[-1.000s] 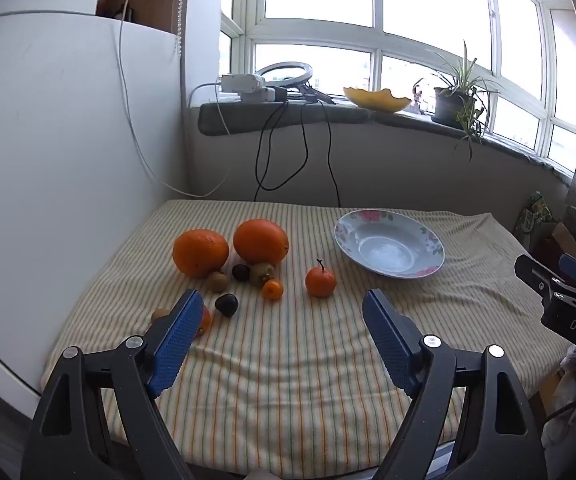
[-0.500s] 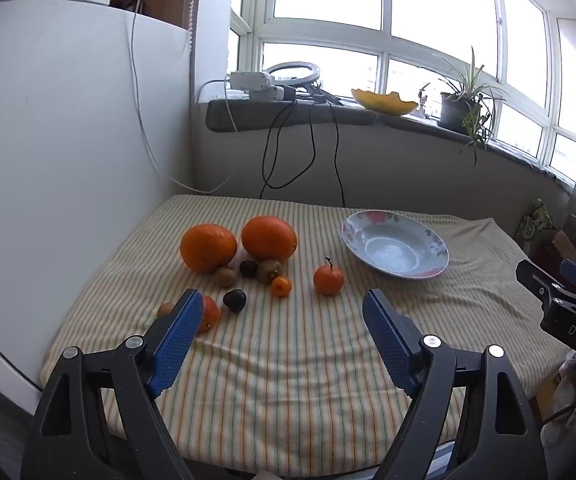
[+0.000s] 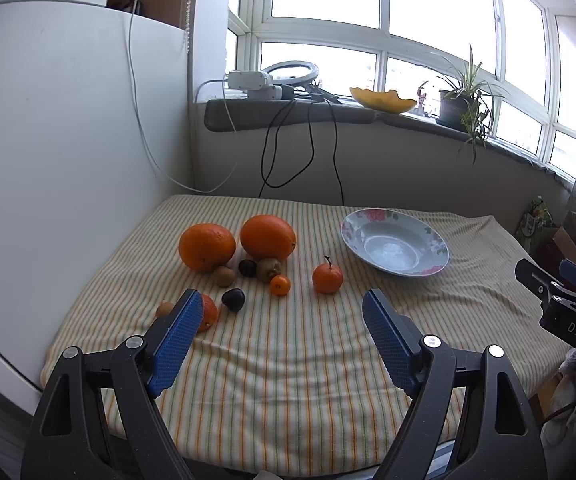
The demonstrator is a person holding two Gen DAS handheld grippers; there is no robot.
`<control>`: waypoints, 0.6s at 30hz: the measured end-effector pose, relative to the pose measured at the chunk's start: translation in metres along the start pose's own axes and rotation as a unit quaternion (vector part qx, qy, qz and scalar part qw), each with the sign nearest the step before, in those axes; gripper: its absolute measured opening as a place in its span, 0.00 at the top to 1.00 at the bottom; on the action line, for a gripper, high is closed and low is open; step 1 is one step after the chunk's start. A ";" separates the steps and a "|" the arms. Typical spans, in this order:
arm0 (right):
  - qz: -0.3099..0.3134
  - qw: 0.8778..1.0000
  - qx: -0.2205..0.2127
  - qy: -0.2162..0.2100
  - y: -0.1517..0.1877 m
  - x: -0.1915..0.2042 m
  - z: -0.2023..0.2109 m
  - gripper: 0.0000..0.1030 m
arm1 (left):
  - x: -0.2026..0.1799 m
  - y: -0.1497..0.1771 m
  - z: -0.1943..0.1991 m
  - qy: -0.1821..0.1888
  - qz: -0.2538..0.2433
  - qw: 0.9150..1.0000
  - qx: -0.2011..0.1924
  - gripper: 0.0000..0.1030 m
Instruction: Organize fruits
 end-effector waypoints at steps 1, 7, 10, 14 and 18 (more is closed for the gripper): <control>0.000 1.000 0.000 0.000 0.000 0.001 0.000 0.00 | 0.000 0.000 0.000 0.000 0.000 1.000 0.000 0.20; 0.000 1.000 0.000 0.000 0.000 0.000 0.000 0.00 | 0.000 0.001 0.000 -0.001 0.002 1.000 -0.002 0.20; 0.001 1.000 0.000 0.000 0.000 0.001 0.001 0.00 | 0.000 0.001 0.000 -0.001 0.001 1.000 -0.002 0.20; 0.002 1.000 -0.001 0.001 0.000 0.001 0.001 0.00 | 0.000 0.001 0.001 -0.001 0.001 1.000 -0.003 0.20; 0.002 1.000 -0.001 0.001 0.000 0.001 0.001 0.00 | 0.000 0.001 0.001 -0.001 0.001 1.000 -0.004 0.20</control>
Point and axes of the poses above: each gripper's, at about its wrist camera, not at the fingertips, and z roughly against the way its jaws point, x to its left, y to its underside, the point moved 4 cm from there along -z, roughly the way its jaws point, and after that the axes turned 2 degrees about y, right-handed, at the moved point
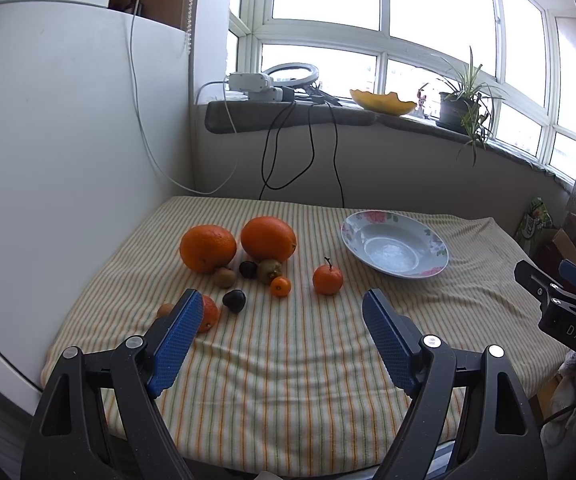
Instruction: Organize fruits
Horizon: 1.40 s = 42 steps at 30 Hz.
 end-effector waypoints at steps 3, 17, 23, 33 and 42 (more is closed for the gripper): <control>0.001 1.000 0.001 0.000 0.000 0.000 0.000 0.00 | 0.000 0.000 0.000 0.000 0.000 1.000 0.000 0.20; 0.002 1.000 0.000 0.000 0.000 0.002 0.001 0.00 | -0.001 0.001 -0.001 0.001 -0.002 1.000 -0.001 0.20; 0.003 1.000 -0.001 0.001 0.001 0.003 0.000 0.00 | -0.001 0.001 0.000 0.001 -0.002 1.000 -0.001 0.20; 0.005 1.000 0.003 -0.005 0.003 0.004 0.000 0.00 | -0.002 0.003 -0.001 0.001 0.000 1.000 0.000 0.20; 0.013 1.000 0.008 -0.015 0.004 0.012 -0.009 0.00 | 0.002 0.007 -0.007 0.003 0.003 1.000 0.005 0.20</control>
Point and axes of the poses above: each gripper's, at about its wrist camera, not at the fingertips, and z roughly against the way its jaws point, x to its left, y to its underside, the point moved 4 cm from there along -z, roughly the way its jaws point, and after that the axes turned 2 degrees about y, right-handed, at the moved point
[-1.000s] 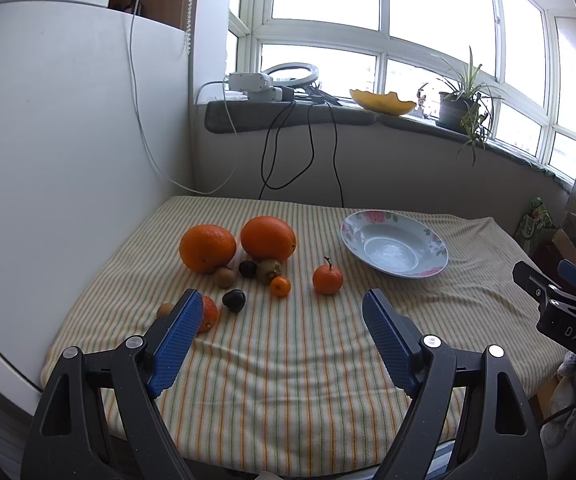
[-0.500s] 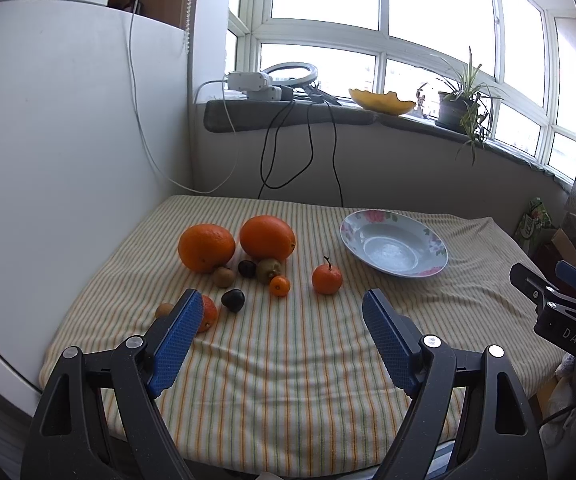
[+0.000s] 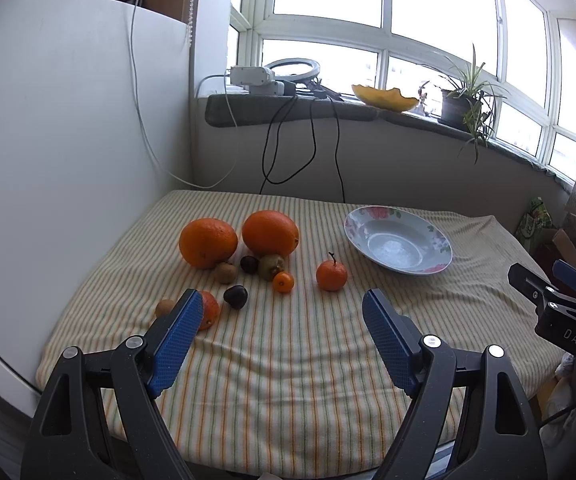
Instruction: Organize fruits
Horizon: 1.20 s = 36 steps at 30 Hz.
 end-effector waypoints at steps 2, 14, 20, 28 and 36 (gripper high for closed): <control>0.002 1.000 0.000 -0.005 0.000 0.002 -0.001 0.00 | 0.002 0.000 -0.001 0.001 0.001 1.000 0.001 0.20; 0.033 0.997 0.003 -0.069 -0.010 0.033 -0.010 0.04 | 0.031 0.008 -0.006 0.000 0.024 1.000 0.014 0.21; 0.063 0.993 0.009 -0.103 -0.014 0.060 -0.022 0.11 | 0.056 0.015 -0.009 -0.010 0.042 0.999 0.022 0.25; 0.078 0.983 0.040 -0.162 -0.017 0.095 -0.041 0.19 | 0.093 0.024 -0.014 -0.023 0.064 0.997 0.037 0.32; 0.103 0.973 0.056 -0.196 -0.035 0.130 -0.065 0.19 | 0.121 0.016 -0.025 -0.023 0.086 0.995 0.035 0.32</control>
Point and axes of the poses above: each gripper's, at about its wrist camera, not at the fingertips, and z roughly against the way its jaws point, x to its left, y to its underside, the point moved 4 cm from there along -z, roughly the way its jaws point, and after that the axes turned 2 degrees about y, right-handed, at the moved point
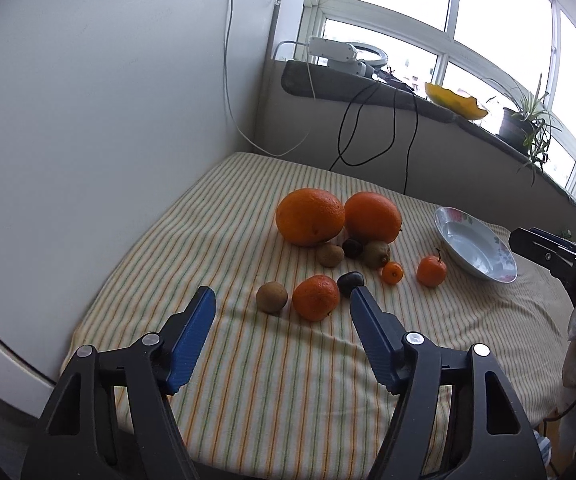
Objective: Organize fruits
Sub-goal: 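Move the right gripper toward the large orange among the fruit, then close the right gripper around the large orange and lift it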
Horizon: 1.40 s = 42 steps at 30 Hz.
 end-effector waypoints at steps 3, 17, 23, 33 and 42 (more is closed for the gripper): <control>0.009 1.000 0.013 -0.012 -0.010 0.007 -0.018 0.19 | 0.005 -0.008 -0.008 0.006 0.003 1.000 0.002 0.32; 0.049 0.980 0.114 -0.155 -0.067 0.058 -0.108 0.19 | 0.008 -0.034 -0.056 0.064 0.018 0.997 0.032 0.32; 0.051 0.963 0.176 -0.199 -0.076 0.080 -0.151 0.19 | 0.003 -0.040 -0.073 0.086 0.026 0.995 0.044 0.32; 0.095 0.946 0.242 -0.195 -0.079 0.108 -0.198 0.19 | 0.001 -0.049 -0.096 0.116 0.056 0.990 0.059 0.32; 0.146 0.932 0.277 -0.180 -0.071 0.127 -0.221 0.19 | -0.001 -0.055 -0.121 0.116 0.066 0.988 0.083 0.30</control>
Point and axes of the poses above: each gripper's, at about its wrist camera, not at the fingertips, and z roughly against the way its jaws point, x to its left, y to its underside, the point moved 4 cm from there along -z, roughly the way its jaws point, and after that the axes turned 2 degrees about y, right-handed, at the moved point
